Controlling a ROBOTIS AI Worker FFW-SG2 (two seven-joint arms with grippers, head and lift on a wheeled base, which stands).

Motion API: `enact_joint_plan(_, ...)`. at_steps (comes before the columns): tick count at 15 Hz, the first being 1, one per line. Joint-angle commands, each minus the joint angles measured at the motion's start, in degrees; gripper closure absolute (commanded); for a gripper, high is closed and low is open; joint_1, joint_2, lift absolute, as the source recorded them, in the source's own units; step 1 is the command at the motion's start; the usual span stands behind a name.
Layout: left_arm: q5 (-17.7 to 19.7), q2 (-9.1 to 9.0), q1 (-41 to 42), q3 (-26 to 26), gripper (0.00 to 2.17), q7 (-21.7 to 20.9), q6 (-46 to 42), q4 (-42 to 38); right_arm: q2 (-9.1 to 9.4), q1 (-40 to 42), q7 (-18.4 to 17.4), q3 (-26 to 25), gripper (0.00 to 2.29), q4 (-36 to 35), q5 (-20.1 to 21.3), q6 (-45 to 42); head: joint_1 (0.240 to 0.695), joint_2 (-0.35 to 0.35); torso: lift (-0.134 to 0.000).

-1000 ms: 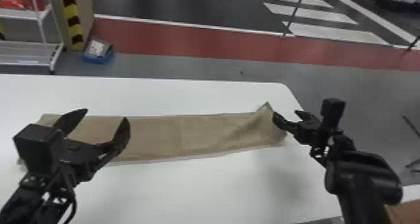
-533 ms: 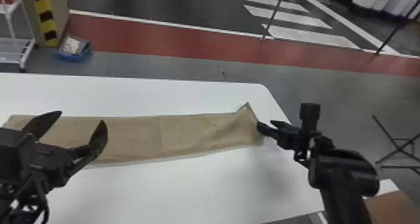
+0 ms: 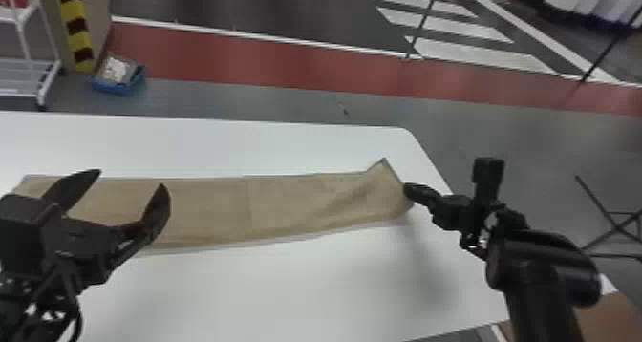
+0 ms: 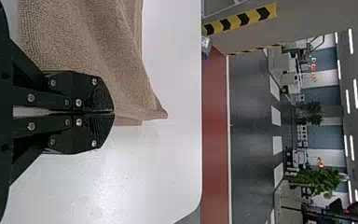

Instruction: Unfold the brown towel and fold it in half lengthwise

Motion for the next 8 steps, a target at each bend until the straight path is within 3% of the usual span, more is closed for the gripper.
enact_joint_plan(1, -0.08, 0.01, 0.00, -0.11, 0.13, 0.04, 0.00, -0.05, 0.22, 1.67, 0.53, -1.53, 1.51, -2.93, -1.86, 0.52, 0.695, -0.337, -0.125)
enact_joint_plan(4, -0.35, 0.01, 0.09, -0.37, 0.13, 0.13, 0.00, -0.05, 0.31, 5.45, 0.53, -3.56, 1.51, -7.06, -4.14, 0.52, 0.695, -0.343, -0.125)
enact_joint_plan(7, -0.35, 0.10, 0.18, -0.73, 0.13, 0.22, 0.00, -0.13, 0.48, 6.68, 0.35, -3.12, 1.46, -6.88, -2.30, -0.54, 0.695, -0.350, -0.125)
enact_joint_plan(8, -0.44, 0.10, 0.18, -0.73, 0.13, 0.22, 0.00, -0.22, 0.92, 6.68, -0.26, -2.68, 1.04, -6.79, -1.42, -0.89, 0.695, -0.350, -0.125)
